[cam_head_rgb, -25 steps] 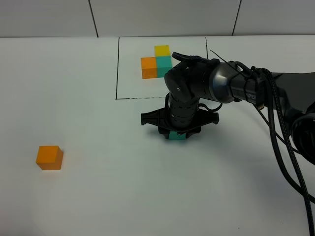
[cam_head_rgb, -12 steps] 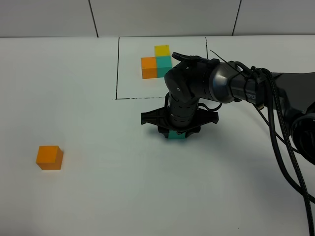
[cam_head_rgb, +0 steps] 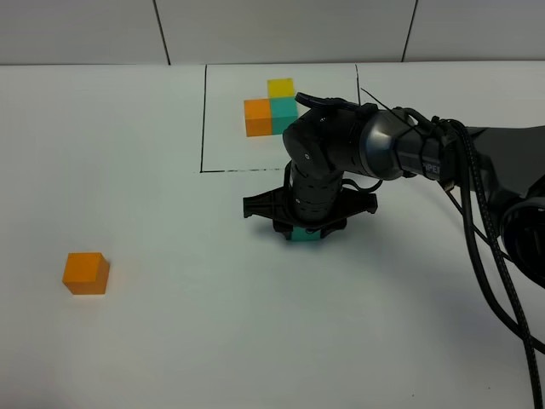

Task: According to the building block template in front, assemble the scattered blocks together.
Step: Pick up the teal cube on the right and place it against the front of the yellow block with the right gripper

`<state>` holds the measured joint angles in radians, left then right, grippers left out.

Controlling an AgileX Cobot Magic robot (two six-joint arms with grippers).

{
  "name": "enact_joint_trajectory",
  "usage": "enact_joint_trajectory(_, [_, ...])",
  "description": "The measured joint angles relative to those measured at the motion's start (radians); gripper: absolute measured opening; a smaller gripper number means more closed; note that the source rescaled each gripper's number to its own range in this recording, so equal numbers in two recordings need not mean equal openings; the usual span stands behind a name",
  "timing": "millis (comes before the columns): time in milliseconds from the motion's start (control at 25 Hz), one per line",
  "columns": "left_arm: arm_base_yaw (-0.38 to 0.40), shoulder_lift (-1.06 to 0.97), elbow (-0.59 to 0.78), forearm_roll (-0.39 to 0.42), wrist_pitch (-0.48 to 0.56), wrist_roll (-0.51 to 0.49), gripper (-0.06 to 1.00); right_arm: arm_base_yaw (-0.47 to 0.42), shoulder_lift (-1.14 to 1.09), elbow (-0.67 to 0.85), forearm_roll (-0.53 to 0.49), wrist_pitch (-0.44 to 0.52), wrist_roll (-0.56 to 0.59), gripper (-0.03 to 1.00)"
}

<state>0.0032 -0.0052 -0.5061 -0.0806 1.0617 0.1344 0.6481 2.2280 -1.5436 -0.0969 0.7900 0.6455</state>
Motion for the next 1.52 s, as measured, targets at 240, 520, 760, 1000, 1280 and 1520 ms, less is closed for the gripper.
enact_joint_trajectory(240, [0.000, 0.000, 0.000, 0.000, 0.000, 0.000, 0.39, 0.001, 0.003, -0.004, -0.002, 0.012, -0.039, 0.01])
enact_joint_trajectory(520, [0.000, 0.000, 0.000, 0.000, 0.000, 0.000, 0.39, -0.001, 0.004, -0.007, 0.001, 0.014, -0.027, 0.01])
enact_joint_trajectory(760, [0.000, 0.000, 0.000, 0.000, 0.000, 0.000, 0.39, -0.008, 0.004, -0.007, 0.006, 0.011, 0.009, 0.01])
enact_joint_trajectory(1000, [0.000, 0.000, 0.000, 0.000, 0.000, 0.000, 0.39, -0.023, 0.004, -0.007, 0.010, 0.006, 0.028, 0.01])
enact_joint_trajectory(1280, [0.000, 0.000, 0.000, 0.000, 0.000, 0.000, 0.39, -0.027, 0.004, -0.007, 0.010, 0.004, 0.027, 0.01])
enact_joint_trajectory(1520, [0.000, 0.000, 0.000, 0.000, 0.000, 0.000, 0.39, -0.027, 0.004, -0.007, 0.011, 0.004, -0.036, 0.01])
